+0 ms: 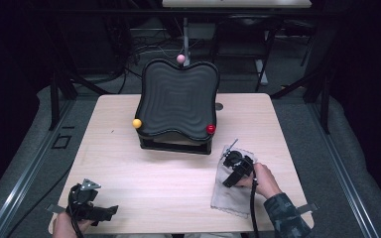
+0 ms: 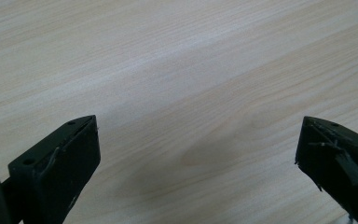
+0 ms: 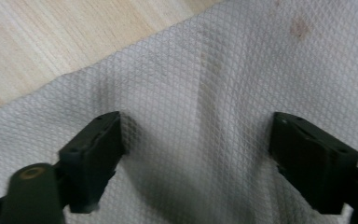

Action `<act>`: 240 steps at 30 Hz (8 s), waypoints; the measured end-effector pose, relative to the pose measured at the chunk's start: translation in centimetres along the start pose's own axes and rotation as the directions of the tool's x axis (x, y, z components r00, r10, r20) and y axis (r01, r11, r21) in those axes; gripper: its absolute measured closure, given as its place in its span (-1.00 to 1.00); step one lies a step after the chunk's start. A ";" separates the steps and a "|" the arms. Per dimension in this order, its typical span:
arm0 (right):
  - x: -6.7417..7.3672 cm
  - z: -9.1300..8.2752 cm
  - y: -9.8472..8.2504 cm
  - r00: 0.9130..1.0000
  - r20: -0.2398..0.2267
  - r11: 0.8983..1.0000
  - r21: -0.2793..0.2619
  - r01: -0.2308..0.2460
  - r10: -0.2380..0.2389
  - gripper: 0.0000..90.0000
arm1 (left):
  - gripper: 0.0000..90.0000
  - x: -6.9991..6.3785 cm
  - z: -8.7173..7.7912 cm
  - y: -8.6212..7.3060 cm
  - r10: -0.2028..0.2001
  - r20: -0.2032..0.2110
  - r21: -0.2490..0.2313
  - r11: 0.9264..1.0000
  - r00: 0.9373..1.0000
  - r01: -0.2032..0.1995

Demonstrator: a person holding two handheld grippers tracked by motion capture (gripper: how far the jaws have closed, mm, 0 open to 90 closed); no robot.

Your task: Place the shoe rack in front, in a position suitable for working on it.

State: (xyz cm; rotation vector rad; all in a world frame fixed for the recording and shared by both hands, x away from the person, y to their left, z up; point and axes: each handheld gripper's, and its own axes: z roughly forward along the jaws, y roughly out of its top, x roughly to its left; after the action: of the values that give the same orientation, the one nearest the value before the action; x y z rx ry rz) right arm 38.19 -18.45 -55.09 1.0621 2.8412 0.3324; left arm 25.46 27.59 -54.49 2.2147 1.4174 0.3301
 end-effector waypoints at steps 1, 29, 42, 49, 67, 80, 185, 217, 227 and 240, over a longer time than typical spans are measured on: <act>0.0 0.0 0.0 1.000 0.000 1.000 0.000 0.000 0.000 -0.40 | -1.00 0.0 0.0 0.0 0.002 0.003 0.002 1.000 1.000 -0.002; 2.2 -4.9 0.5 1.000 -0.008 0.978 -0.208 0.001 -0.003 0.88 | -1.00 -0.2 -0.3 0.2 0.016 0.006 -0.035 0.999 1.000 -0.016; 5.6 -7.3 2.8 0.994 -0.037 0.953 -0.292 0.085 -0.100 0.87 | -1.00 -0.3 -0.4 0.0 0.021 -0.002 -0.037 0.999 1.000 -0.021; 7.1 -7.6 4.8 0.985 -0.066 0.940 -0.317 0.130 -0.158 0.87 | -1.00 -0.2 -0.9 -0.9 0.003 -0.020 -0.037 0.999 1.000 -0.003; 12.3 -5.1 11.0 0.937 -0.130 0.908 -0.323 0.268 -0.323 0.86 | -1.00 0.2 -2.5 -3.6 -0.055 -0.066 -0.042 0.998 0.996 0.052; 14.7 1.2 13.2 0.915 -0.174 0.919 -0.224 0.324 -0.365 0.66 | -1.00 -0.4 -2.8 -4.0 -0.053 -0.079 -0.052 0.997 0.995 0.049; -1.8 -2.9 -2.4 0.966 -0.029 0.920 -0.299 -0.254 0.257 -0.68 | 0.87 -0.5 -3.6 8.7 0.202 0.027 -0.102 0.975 0.979 -0.198; -1.5 -2.8 -2.0 0.971 -0.022 0.921 -0.314 -0.231 0.236 -0.67 | -0.19 8.1 -0.8 4.5 -0.124 0.005 -0.019 0.992 0.992 0.124; -0.8 -3.3 -1.5 0.975 -0.002 0.902 -0.380 -0.206 0.221 -0.67 | -0.86 6.1 -1.4 7.1 -0.063 -0.007 -0.189 0.980 0.998 0.061; -0.6 -3.6 0.4 0.974 -0.007 0.839 -0.506 -0.199 0.226 -0.76 | -1.00 4.0 2.1 10.4 0.020 0.011 -0.266 0.964 1.000 -0.016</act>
State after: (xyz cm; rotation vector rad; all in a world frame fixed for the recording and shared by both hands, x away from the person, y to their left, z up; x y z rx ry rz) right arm 38.33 -19.20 -51.51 1.2305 2.3709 0.9867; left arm 36.23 27.06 -51.09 2.0084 1.2652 0.4807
